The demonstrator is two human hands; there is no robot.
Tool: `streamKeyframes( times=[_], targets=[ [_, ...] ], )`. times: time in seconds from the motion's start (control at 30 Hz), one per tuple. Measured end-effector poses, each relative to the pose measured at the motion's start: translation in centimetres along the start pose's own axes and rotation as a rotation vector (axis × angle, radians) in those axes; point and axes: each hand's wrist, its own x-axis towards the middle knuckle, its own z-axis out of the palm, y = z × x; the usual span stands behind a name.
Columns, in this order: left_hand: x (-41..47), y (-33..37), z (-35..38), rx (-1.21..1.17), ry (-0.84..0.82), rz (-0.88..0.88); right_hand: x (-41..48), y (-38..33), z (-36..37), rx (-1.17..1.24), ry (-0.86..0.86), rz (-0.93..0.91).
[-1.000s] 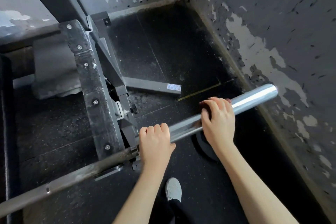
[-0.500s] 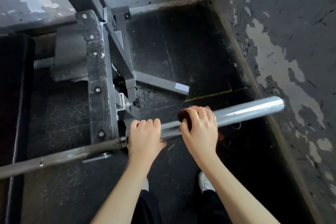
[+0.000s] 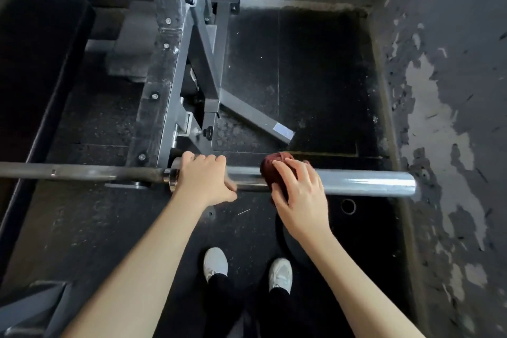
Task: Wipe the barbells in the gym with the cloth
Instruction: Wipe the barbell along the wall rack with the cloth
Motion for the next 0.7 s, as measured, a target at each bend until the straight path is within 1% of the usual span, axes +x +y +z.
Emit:
streamKeyframes(
  times=[0.07,0.1,0.17,0.2,0.27,0.3,0.33,0.4,0.47,0.53,0.6,0.63,0.7],
  targets=[
    [1.1,0.1,-1.1,-0.030,-0.171,0.025,-0.4,2.4,-1.4,-0.033,-0.031,-0.058],
    [1.7,0.3,-1.7,-0.049,-0.239,0.042,-0.7,3.7,-2.2,-0.050,-0.012,-0.044],
    [2.4,1.1,-2.3,-0.079,-0.308,0.081,-1.1,5.6,-3.3,-0.084,0.064,0.065],
    [2.4,1.4,-2.2,-0.087,-0.304,0.090,-1.1,5.6,-3.4,-0.093,0.108,0.138],
    [2.1,1.7,-1.9,-0.075,-0.231,0.085,-0.5,3.6,-2.5,-0.072,0.170,0.260],
    [1.9,1.6,-1.5,-0.064,-0.175,0.084,0.2,2.0,-1.7,-0.046,0.174,0.276],
    [1.5,1.5,-1.1,-0.056,-0.114,0.085,0.7,0.3,-0.8,-0.014,0.154,0.246],
    [0.9,1.6,-0.4,-0.051,0.021,0.065,0.8,-2.2,0.5,0.008,0.059,0.086],
    [0.3,1.9,0.7,-0.044,0.175,0.041,-0.1,-1.4,0.4,-0.034,-0.032,-0.071],
    [-0.1,2.3,1.9,-0.056,0.301,0.029,-1.2,1.3,-0.8,-0.089,-0.033,-0.132],
    [-0.2,2.4,2.7,-0.089,0.372,0.013,-2.0,3.7,-1.9,-0.152,0.029,-0.049],
    [-0.3,2.4,2.8,-0.096,0.398,-0.001,-1.9,4.1,-2.1,-0.154,0.077,0.028],
    [-0.6,2.5,2.9,-0.095,0.428,-0.018,-0.5,2.8,-1.2,-0.077,0.164,0.225]
  ],
)
